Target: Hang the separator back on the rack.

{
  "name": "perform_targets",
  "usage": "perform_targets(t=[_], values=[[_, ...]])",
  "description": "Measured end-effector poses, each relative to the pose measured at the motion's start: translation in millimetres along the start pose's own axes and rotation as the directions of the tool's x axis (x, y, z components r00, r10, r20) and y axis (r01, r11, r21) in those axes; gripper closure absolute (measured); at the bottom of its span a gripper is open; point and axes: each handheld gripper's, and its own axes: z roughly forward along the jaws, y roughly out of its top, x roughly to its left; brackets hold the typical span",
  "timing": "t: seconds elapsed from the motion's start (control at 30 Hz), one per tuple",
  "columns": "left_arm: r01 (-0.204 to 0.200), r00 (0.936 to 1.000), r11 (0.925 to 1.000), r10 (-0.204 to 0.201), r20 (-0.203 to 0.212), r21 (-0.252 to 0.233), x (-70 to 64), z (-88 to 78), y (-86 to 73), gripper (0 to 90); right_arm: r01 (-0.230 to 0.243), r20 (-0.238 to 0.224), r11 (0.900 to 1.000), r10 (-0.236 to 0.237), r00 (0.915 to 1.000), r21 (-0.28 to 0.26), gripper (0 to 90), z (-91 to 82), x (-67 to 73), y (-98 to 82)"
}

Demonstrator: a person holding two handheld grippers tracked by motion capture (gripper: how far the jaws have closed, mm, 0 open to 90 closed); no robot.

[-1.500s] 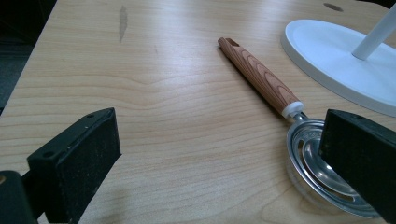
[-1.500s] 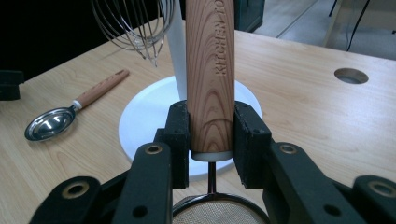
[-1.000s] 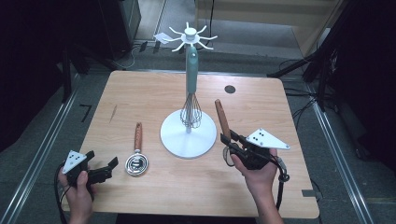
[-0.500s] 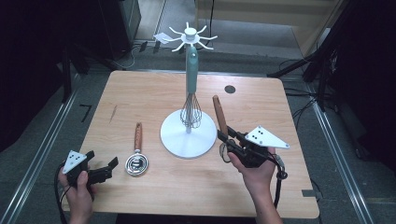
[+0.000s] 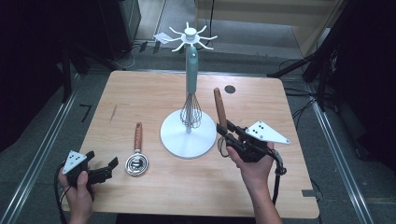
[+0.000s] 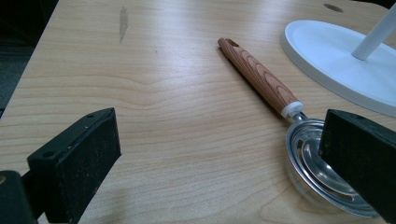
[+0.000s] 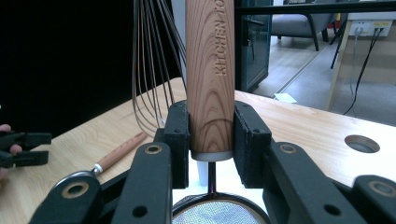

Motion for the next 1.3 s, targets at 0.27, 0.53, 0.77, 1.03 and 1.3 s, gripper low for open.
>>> perform_targets(t=[0.27, 0.53, 0.77, 1.03, 1.3], values=[[-0.001, 1.0000, 1.0000, 0.001, 0.000, 0.000, 0.2, -0.2, 0.0, 0.0, 0.003, -0.007, 1.000, -0.003, 1.0000, -0.019, 71.4, 2.5, 1.5, 10.9], [0.002, 1.0000, 1.0000, -0.002, 0.001, 0.001, 0.3, -0.3, 0.0, 0.0, 0.002, -0.015, 0.999, -0.003, 0.9999, -0.033, 71.4, 5.3, 3.6, 17.7], [0.003, 1.0000, 1.0000, -0.003, 0.002, -0.003, 0.5, 0.1, 0.0, 0.0, 0.005, -0.017, 0.999, -0.006, 0.9998, -0.054, 71.4, 6.1, 5.9, 25.7], [0.002, 1.0000, 1.0000, -0.002, 0.001, 0.002, 0.5, 0.1, 0.1, 0.0, -0.010, -0.021, 0.996, 0.008, 0.9997, -0.086, 71.4, 5.8, 6.5, 34.9], [0.002, 1.0000, 1.0000, -0.002, 0.001, 0.002, 0.5, 0.1, 0.1, 0.0, -0.004, -0.020, 0.994, 0.001, 0.9998, -0.111, 71.5, 7.5, 8.9, 49.6]])
